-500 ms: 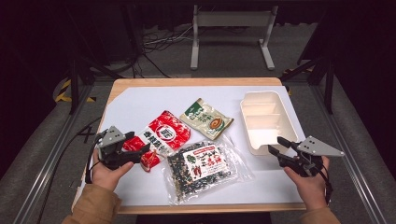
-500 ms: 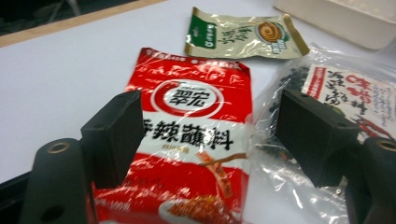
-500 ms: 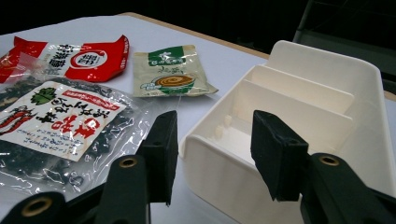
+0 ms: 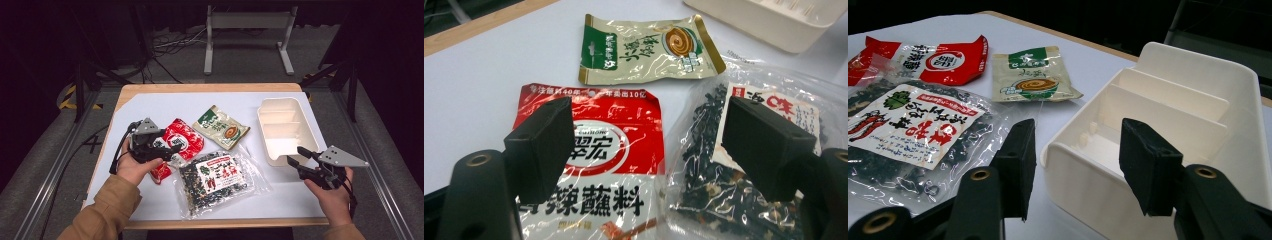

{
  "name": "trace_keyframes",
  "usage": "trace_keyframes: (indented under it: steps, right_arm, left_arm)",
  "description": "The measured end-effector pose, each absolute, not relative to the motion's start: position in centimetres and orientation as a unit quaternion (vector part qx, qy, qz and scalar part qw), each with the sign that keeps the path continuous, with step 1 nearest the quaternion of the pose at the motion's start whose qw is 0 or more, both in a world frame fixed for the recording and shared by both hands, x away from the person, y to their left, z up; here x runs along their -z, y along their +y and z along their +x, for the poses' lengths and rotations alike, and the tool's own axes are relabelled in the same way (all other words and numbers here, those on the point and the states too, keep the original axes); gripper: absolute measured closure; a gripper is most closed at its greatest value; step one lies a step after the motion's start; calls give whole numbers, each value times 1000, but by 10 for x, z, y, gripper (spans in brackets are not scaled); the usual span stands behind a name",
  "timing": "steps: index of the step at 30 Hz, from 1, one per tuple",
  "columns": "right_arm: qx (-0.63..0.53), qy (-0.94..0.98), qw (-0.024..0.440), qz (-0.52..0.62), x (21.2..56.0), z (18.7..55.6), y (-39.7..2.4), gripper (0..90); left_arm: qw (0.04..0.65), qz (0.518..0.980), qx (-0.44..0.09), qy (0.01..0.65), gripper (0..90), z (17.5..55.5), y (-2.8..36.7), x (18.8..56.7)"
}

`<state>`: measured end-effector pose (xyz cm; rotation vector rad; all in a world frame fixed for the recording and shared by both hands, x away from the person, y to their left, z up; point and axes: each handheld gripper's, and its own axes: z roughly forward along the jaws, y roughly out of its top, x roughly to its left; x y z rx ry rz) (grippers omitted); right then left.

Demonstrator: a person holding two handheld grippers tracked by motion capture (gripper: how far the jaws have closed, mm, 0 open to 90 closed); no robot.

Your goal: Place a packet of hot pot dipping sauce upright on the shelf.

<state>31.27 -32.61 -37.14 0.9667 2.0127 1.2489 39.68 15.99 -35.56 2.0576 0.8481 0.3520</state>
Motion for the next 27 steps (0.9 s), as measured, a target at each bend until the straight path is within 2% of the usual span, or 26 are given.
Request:
trace_keyframes:
  steps: [27]
  right_arm:
    - [-455,759,281,373,374,309,-330,471]
  left_arm:
    - [430,832,-130,326,226,459,116,337]
